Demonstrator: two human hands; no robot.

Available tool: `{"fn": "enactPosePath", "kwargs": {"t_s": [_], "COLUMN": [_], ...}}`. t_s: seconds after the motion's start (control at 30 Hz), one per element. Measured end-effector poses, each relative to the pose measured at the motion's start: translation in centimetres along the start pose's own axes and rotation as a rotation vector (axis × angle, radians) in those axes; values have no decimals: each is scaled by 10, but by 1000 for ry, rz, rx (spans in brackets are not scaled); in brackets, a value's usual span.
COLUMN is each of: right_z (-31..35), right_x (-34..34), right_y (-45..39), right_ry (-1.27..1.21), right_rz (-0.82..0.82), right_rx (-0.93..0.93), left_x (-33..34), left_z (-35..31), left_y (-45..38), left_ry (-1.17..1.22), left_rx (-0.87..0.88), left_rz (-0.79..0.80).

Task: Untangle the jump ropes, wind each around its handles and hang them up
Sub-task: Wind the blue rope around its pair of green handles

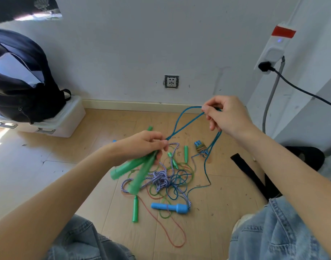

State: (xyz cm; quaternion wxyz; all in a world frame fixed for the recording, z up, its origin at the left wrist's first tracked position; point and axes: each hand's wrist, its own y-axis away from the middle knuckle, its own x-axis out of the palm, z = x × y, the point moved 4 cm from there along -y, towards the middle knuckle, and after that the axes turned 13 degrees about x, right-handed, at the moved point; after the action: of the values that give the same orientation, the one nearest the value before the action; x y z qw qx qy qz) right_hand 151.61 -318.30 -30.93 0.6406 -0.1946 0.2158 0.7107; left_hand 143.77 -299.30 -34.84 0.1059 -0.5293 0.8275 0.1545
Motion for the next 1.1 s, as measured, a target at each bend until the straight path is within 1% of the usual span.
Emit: {"fn": "enactPosePath", "kwargs": {"t_s": [0.07, 0.1, 0.13, 0.23, 0.27, 0.3, 0.33, 0.4, 0.43, 0.47, 0.5, 0.53, 0.6, 0.63, 0.7, 0.73, 0.8, 0.9, 0.97, 1.03, 1.1], "right_z": [-5, -6, -6, 3, 4, 4, 5, 6, 6, 6, 4, 2, -1, -1, 3, 6, 7, 5, 3, 1, 0], "right_x": [5, 10, 18, 48, 54, 56, 53, 39, 32, 28, 26, 26, 29, 31, 36, 38, 38, 36, 37, 36, 35], "right_y": [0, 4, 10, 38, 44, 44, 39, 24, 18, 16, 15, 15, 18, 20, 25, 27, 27, 21, 20, 21, 22], "right_ry": [211, 306, 322, 171, 162, 173, 181, 227, 271, 329, 391, 443, 469, 431, 268, 233, 264, 339, 378, 442, 542], "right_rz": [118, 210, 339, 804, 873, 857, 772, 517, 423, 369, 352, 352, 399, 456, 586, 613, 593, 499, 503, 542, 552], "right_rx": [51, 62, 41, -27, -18, -12, -11, -42, -73, -107, -127, -129, -108, -92, -56, -72, -110, -129, -131, -132, -120], "left_x": [-4, -4, -3, 5, 6, 5, 4, 0, -3, -4, -5, -7, -9, -10, -8, -6, -5, -7, -8, -7, -8], "left_z": [0, -1, -4, -12, -13, -14, -14, -8, -3, 1, 3, 3, 1, 0, -3, -4, -5, -7, -7, -6, -4], "left_y": [3, 4, 4, 3, 3, 3, 2, 3, 3, 4, 5, 5, 5, 6, 9, 10, 10, 9, 9, 9, 7], "left_ry": [22, 22, 18, -4, -42, -92, -131, -163, -168, -163, -165, -186, -222, -210, -162, -153, -121, -34, -14, -49, -177], "left_rx": [-23, -17, -7, 43, 63, 77, 77, 28, -21, -68, -99, -107, -98, -92, -88, -84, -73, -50, -49, -47, -48], "left_rz": [-4, 5, 20, 54, 54, 48, 43, 36, 30, 22, 10, 5, 6, 17, 57, 75, 73, 39, 43, 49, 49]}}
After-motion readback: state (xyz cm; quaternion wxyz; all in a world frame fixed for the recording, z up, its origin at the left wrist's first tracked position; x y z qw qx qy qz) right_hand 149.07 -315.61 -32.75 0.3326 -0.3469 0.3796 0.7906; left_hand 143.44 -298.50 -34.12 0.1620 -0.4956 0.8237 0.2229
